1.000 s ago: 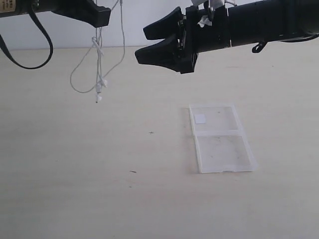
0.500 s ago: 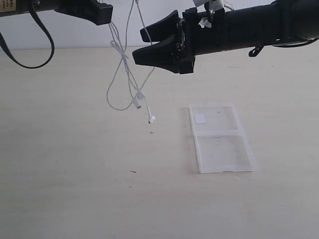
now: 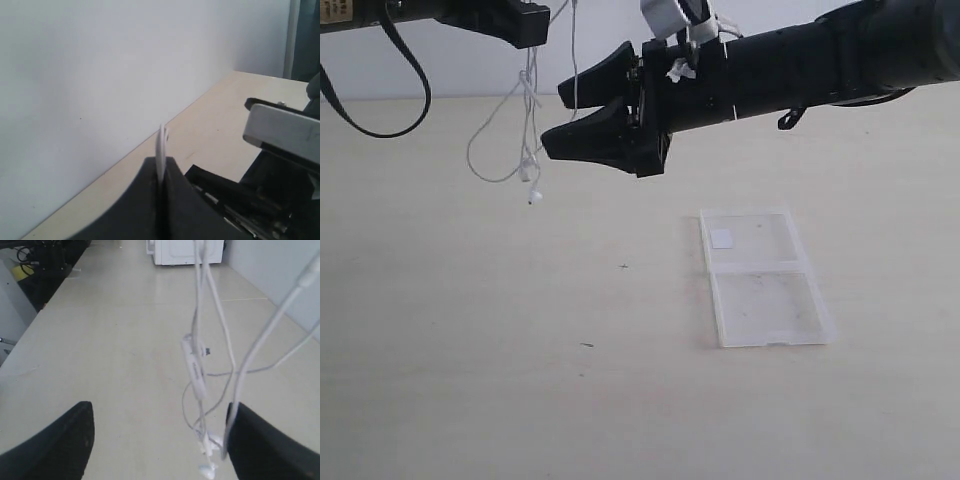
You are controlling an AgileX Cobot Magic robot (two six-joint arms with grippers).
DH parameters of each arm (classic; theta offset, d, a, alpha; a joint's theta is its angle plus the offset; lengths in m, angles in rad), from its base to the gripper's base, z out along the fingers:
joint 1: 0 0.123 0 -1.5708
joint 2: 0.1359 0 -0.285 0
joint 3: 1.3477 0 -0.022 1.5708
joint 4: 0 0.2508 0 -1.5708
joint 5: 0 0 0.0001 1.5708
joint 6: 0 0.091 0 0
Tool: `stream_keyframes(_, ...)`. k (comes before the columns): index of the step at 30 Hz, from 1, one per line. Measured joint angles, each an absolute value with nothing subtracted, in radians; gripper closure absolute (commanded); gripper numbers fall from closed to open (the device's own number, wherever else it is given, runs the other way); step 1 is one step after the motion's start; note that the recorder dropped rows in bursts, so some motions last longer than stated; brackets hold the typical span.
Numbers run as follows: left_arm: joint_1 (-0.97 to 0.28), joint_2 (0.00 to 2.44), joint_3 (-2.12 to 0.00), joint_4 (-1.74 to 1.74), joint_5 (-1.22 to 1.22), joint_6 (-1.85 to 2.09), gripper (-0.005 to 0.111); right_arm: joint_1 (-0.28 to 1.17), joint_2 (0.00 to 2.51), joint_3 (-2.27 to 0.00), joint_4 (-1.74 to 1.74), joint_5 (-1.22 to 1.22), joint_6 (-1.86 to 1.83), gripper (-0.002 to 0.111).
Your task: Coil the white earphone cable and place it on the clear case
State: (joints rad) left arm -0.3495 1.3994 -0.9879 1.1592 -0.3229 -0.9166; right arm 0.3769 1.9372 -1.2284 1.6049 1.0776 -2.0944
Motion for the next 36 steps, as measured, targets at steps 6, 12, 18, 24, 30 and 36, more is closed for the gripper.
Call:
stream_keyframes(6,-0.349,1.399,-0.988,1.166,-0.338,-0.930,0.107,0.394,1.937,-1.228,1.613,1.008,-2.094,0.038)
stream_keyframes(12,-0.349,1.399,-0.988,1.189,-0.363,-0.951,0.107,0.394,1.937,-1.228,1.630,0.958,-2.094,0.038)
stream_keyframes(18,-0.349,1.399,-0.988,1.202,-0.380,-0.953,0.107,0.394,1.948,-1.228,1.630,0.956,-2.094,0.038)
stream_keyframes(24,-0.349,1.399,-0.988,1.205,-0.380,-0.953,0.107,0.394,1.950,-1.228,1.634,0.919,-2.091,0.038)
stream_keyframes(30,-0.349,1.399,-0.988,1.214,-0.391,-0.957,0.107,0.394,1.950,-1.228,1.638,0.904,-2.075,0.038)
stream_keyframes(36,-0.349,1.399,-0.988,1.221,-0.417,-0.961,0.107,0.394,1.950,-1.228,1.638,0.926,-2.089,0.038)
